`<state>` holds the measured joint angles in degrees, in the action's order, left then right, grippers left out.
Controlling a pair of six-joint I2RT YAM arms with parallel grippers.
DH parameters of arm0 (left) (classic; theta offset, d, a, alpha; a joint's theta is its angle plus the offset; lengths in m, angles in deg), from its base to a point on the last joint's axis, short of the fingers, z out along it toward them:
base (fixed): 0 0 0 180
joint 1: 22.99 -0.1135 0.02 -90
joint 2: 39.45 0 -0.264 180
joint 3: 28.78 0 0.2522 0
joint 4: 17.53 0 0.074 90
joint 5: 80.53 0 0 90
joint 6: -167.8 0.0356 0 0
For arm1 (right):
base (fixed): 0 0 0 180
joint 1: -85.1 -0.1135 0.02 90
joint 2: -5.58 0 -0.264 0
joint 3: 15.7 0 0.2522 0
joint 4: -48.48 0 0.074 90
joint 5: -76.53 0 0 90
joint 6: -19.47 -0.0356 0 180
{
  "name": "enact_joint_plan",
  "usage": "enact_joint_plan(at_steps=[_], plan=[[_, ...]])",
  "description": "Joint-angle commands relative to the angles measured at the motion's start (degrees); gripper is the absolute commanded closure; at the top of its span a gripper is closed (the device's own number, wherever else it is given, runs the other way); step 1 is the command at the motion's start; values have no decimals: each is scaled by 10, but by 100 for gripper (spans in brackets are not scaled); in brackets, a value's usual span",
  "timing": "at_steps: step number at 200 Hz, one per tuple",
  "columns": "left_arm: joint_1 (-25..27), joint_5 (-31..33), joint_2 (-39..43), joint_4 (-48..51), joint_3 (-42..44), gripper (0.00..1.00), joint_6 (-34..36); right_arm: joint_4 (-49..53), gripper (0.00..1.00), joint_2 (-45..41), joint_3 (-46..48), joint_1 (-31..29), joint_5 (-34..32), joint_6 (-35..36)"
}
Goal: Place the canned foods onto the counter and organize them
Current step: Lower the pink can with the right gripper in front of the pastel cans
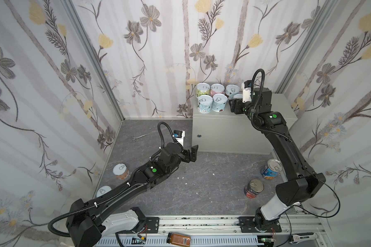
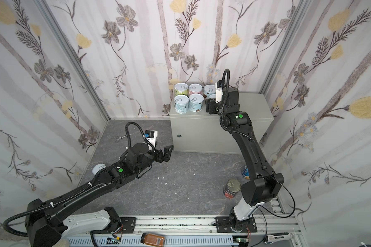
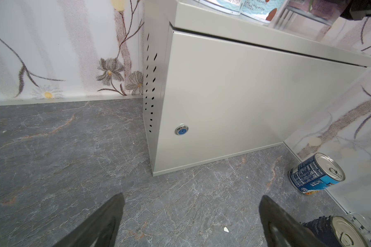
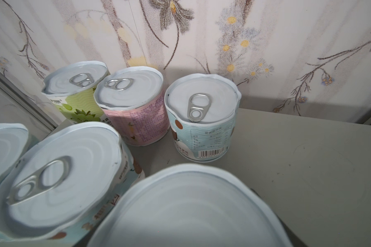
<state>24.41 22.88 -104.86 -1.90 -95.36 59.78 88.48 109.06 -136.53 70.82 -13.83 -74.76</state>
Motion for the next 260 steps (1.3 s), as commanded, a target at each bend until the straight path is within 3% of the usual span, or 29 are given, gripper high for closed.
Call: enact_joint_plan(at_steps=[1,68,173,226,260], plan=[[-4,0,-2,-19,2,0,-2,-30,43,10,-10,2,0,10],[-12,-3,-12,-20,1,0,-1,-37,41,39,-25,10,12,15],[-13,-5,6,-19,1,0,-1,-34,6,42,-31,14,27,23],[-13,-7,19,-18,11,0,-8,-17,5,11,-26,14,19,28],[-13,-1,30,-18,28,0,-15,-33,5,-32,25,14,15,30]])
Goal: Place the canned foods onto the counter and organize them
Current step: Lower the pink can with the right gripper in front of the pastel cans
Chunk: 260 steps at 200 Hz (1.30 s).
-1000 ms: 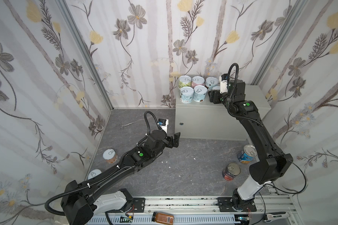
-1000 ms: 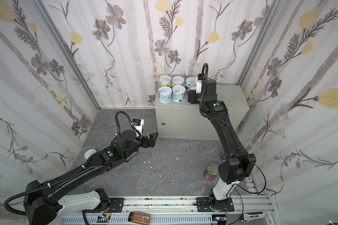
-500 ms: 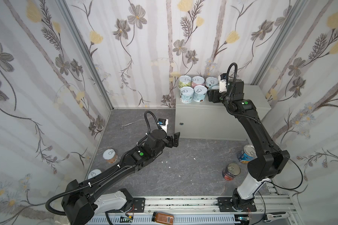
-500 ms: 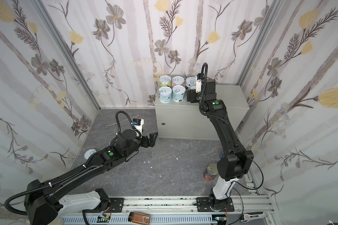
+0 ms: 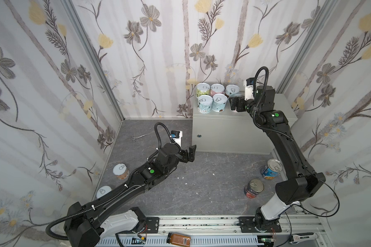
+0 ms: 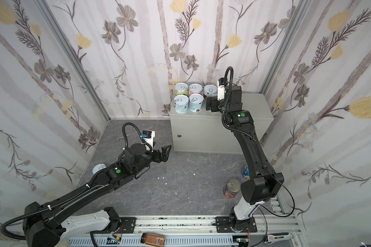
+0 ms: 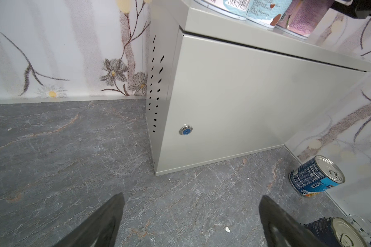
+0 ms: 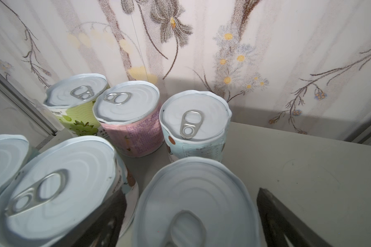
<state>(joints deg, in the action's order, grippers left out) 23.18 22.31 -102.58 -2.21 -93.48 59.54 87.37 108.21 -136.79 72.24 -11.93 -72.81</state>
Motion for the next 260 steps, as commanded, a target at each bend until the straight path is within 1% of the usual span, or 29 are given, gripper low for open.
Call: enact_joint_plan(at_steps=[1,32,65,159,212,260], plan=[[-1,4,8,-15,10,0,-13,-22,5,-24,30,0,-4,10],[-1,2,18,-15,21,0,-20,-36,5,-53,69,1,-3,9],[-1,2,27,-14,26,0,-24,-45,6,-60,83,0,-4,8],[-1,6,21,-14,29,0,-23,-55,7,-21,50,11,34,13],[-1,8,19,-14,30,0,-21,-57,18,-2,38,11,55,13],[-1,10,20,-13,29,0,-20,-62,26,9,29,11,65,8]])
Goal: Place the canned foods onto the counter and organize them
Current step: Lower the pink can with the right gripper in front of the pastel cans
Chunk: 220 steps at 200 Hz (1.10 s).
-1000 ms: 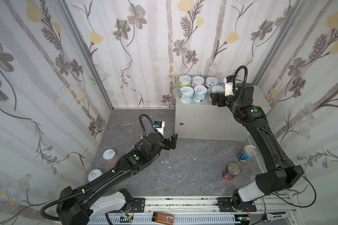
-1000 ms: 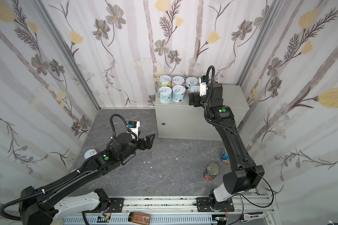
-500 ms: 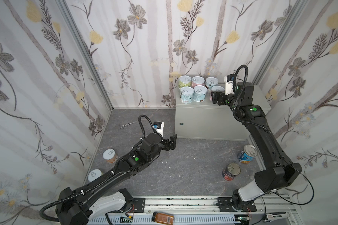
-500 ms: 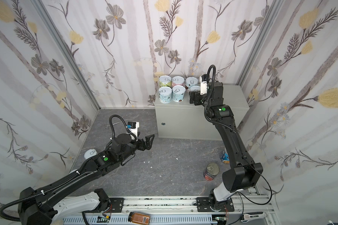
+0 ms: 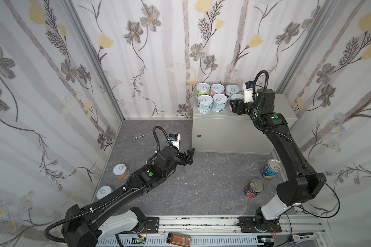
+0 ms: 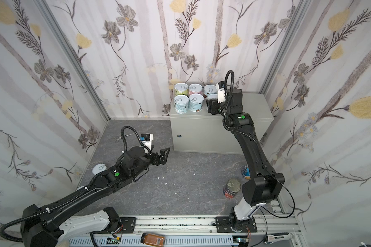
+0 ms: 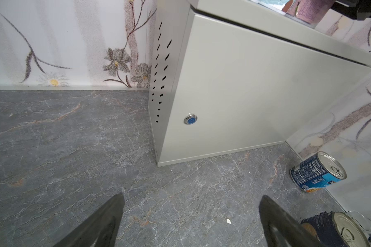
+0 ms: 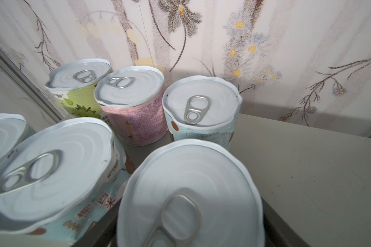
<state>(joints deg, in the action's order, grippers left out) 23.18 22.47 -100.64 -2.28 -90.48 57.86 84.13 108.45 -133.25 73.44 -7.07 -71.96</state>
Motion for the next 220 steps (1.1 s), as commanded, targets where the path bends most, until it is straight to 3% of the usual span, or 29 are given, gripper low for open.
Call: enact_joint_plan(at_steps=[1,118,173,220], plan=[[-1,8,1,-12,-1,0,-4,-30,26,7,-6,-1,16,-1],[-1,19,12,-5,3,0,1,-49,28,28,-8,-10,28,-16],[-4,30,22,7,-6,0,1,-46,6,22,-8,-10,-2,-14],[-10,46,37,24,-23,0,11,-43,1,3,-11,-8,-21,-11]])
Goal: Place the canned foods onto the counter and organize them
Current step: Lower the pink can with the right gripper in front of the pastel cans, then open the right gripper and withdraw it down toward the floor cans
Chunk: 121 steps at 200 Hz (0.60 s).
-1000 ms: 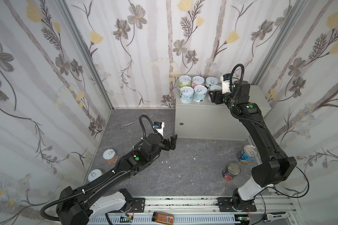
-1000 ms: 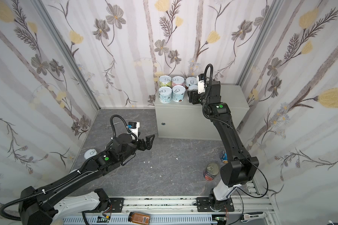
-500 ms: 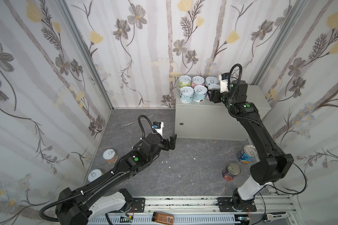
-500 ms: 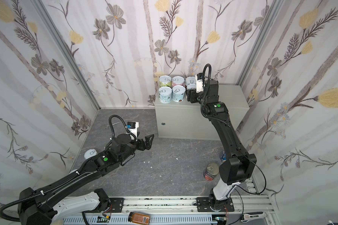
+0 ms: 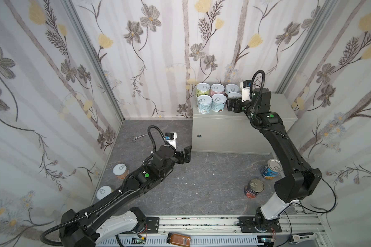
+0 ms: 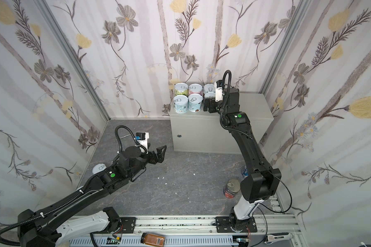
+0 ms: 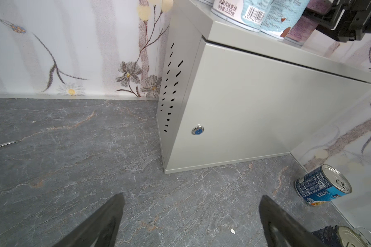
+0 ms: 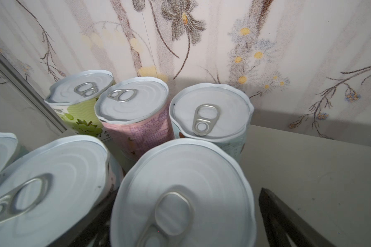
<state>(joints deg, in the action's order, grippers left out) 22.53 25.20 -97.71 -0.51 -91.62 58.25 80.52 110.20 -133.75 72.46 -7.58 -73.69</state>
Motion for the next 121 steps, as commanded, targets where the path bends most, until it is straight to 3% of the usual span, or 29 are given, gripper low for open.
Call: enact_joint_plan(at_steps=[1,79,121], plan=[[-3,20,8,7,-12,0,7,-7,0,-15,-6,2,-16,6],[-6,43,15,25,-37,0,12,-7,0,-128,64,4,-81,-9],[-4,0,4,26,-41,0,-6,-8,0,-288,201,4,-128,-45]])
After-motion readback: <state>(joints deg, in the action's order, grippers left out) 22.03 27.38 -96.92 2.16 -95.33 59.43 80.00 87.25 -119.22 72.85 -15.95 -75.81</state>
